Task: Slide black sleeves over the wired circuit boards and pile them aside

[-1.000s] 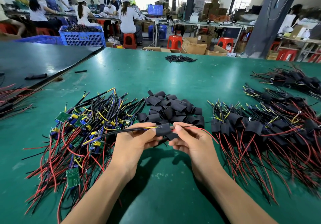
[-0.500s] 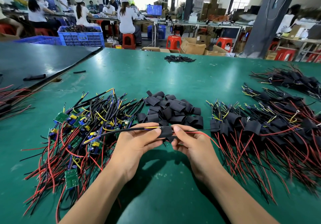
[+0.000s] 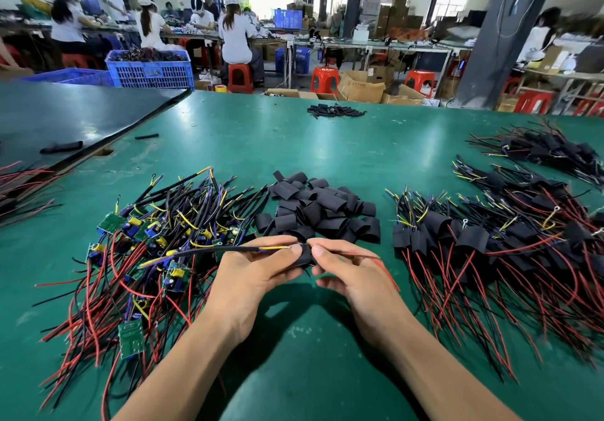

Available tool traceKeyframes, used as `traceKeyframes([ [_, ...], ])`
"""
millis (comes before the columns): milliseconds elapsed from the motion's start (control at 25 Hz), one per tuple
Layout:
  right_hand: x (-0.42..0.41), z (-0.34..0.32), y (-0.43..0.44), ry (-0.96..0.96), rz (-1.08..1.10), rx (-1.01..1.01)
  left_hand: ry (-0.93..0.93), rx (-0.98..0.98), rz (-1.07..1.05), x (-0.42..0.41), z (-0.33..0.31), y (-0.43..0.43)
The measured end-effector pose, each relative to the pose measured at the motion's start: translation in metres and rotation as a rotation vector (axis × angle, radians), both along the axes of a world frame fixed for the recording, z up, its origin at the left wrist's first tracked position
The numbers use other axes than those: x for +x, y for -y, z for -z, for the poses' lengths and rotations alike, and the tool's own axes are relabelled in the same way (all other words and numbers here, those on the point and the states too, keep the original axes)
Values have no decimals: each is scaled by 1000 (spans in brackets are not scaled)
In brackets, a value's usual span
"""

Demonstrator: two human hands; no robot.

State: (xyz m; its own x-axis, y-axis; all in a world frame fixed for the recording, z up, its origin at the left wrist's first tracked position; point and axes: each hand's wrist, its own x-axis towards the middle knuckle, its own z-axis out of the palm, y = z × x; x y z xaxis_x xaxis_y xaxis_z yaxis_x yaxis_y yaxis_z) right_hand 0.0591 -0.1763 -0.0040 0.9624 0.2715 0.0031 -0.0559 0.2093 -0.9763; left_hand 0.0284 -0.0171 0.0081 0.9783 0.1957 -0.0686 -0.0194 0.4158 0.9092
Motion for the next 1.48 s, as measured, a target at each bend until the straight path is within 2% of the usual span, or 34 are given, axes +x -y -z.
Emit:
traceKeyframes([
  [280,0,1,-3,4,12,27,-24,123,-5,-1,-2,2],
  [760,-9,-7,-3,79,4,-46,-18,76,-37,-2,-3,3],
  [880,-8,-10,-4,-3,-22,-18,-33,102,-56,-1,-6,3],
  [1000,-8,-10,-6,-114,-158,-4,-36,180,-41,-1,-7,3],
  [1200,-7,-14,-5,-227,-298,-31,-62,184,150,-3,-11,-4],
  [1320,-8,-22,-7,-351,-247,168,-32,128,196,-5,-14,-2],
  [1480,0,-33,3,-370,74,631,-66,147,193,-4,-12,0],
])
